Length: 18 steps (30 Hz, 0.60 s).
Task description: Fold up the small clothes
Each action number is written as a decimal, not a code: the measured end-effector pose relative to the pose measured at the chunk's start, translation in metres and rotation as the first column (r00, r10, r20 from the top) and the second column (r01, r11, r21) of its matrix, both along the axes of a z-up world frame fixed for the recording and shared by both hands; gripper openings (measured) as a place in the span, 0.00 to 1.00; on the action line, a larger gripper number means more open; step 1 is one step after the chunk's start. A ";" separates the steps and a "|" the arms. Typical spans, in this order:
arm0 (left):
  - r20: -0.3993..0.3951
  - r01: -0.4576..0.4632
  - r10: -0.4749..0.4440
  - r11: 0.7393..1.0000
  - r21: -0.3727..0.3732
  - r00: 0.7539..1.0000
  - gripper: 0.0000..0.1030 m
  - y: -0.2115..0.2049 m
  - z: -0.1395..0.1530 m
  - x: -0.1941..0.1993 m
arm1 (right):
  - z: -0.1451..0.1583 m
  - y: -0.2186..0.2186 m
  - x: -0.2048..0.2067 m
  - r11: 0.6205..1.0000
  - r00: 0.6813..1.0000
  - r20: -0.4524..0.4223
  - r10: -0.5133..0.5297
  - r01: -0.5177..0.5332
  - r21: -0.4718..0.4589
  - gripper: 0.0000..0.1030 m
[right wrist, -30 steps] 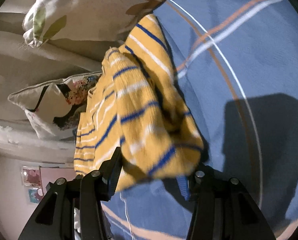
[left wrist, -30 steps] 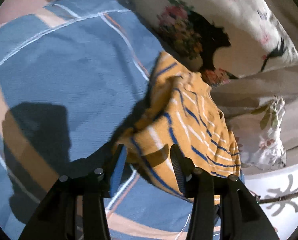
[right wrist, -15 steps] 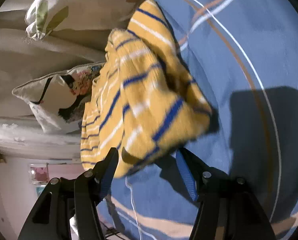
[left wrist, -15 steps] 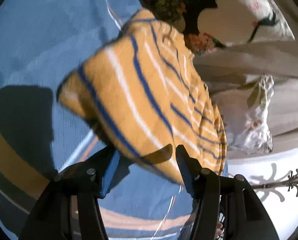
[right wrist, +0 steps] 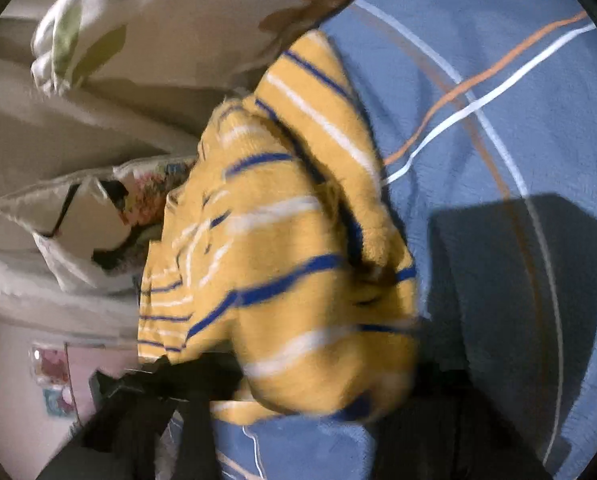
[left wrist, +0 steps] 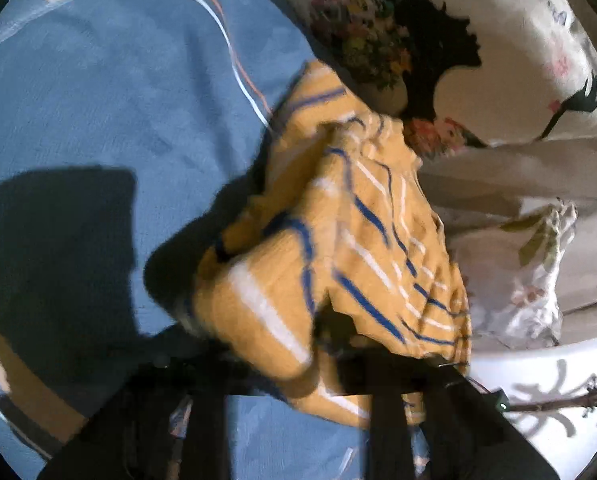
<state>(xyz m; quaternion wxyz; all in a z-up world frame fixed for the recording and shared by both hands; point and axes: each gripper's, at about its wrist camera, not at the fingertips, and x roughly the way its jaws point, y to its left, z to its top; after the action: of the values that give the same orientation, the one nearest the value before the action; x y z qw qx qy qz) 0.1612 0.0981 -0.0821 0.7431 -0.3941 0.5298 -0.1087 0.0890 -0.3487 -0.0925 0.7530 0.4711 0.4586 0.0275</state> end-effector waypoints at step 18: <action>0.045 -0.048 0.048 0.999 0.000 0.998 0.07 0.006 0.038 -0.108 | 0.033 -0.030 -0.093 0.992 0.998 0.052 0.046 -0.052 0.115 0.13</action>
<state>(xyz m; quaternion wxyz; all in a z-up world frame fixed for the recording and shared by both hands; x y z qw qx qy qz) 0.0531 0.1044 -0.0444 0.7574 -0.4037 0.5035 -0.0992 -0.0039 -0.3785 -0.0595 0.7344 0.5018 0.4491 0.0841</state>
